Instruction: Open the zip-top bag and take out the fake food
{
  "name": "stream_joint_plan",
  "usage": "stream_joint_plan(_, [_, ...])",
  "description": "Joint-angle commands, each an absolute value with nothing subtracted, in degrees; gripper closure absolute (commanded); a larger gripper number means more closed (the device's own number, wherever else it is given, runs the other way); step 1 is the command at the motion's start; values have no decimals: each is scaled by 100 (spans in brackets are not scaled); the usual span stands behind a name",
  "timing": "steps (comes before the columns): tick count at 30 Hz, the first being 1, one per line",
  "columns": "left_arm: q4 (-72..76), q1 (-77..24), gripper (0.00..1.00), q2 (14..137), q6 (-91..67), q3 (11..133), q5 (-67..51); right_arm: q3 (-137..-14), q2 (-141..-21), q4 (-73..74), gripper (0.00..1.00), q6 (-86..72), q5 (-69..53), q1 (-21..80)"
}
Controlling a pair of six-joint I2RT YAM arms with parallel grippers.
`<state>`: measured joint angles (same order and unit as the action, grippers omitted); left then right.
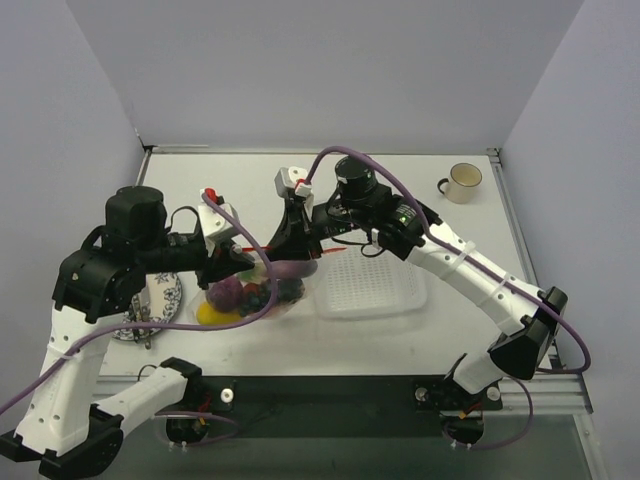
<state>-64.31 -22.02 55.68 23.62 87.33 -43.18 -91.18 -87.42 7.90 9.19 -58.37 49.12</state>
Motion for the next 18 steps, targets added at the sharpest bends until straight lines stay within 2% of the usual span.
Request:
stream_joint_plan(1, [-6644, -2162, 100, 5432, 2522, 9316, -4544, -8807, -8403, 677, 100, 1011, -5792, 4685])
stream_joint_plan(4, [-6802, -2162, 100, 5475, 2575, 9412, -4737, -8780, -8367, 668, 100, 1020, -5792, 4676])
stream_joint_plan(5, [-6907, -2162, 100, 5510, 2601, 9465, -4807, -8772, -8358, 668, 95, 1011, -5809, 4676])
stream_joint_plan(6, [-6978, -2162, 100, 5546, 2628, 9509, -5025, -8771, -8350, 659, 84, 993, -5818, 4676])
stream_joint_plan(7, [-7100, -2162, 100, 5642, 2776, 9640, -5175, -8771, -8341, 616, 65, 958, -5871, 4684])
stream_joint_plan(8, [-7284, -2162, 100, 5703, 2830, 9676, -5272, -8763, -8306, 293, 62, 723, -5941, 4685])
stream_joint_plan(10, [-7443, -2162, 100, 5827, 2970, 9747, -5544, -8658, -8288, -348, 58, 362, -6125, 4685])
stream_joint_plan(18, [-7910, -2171, 100, 6152, 3296, 9818, -5906, -8798, -8657, -2889, 56, -1588, -6942, 4685])
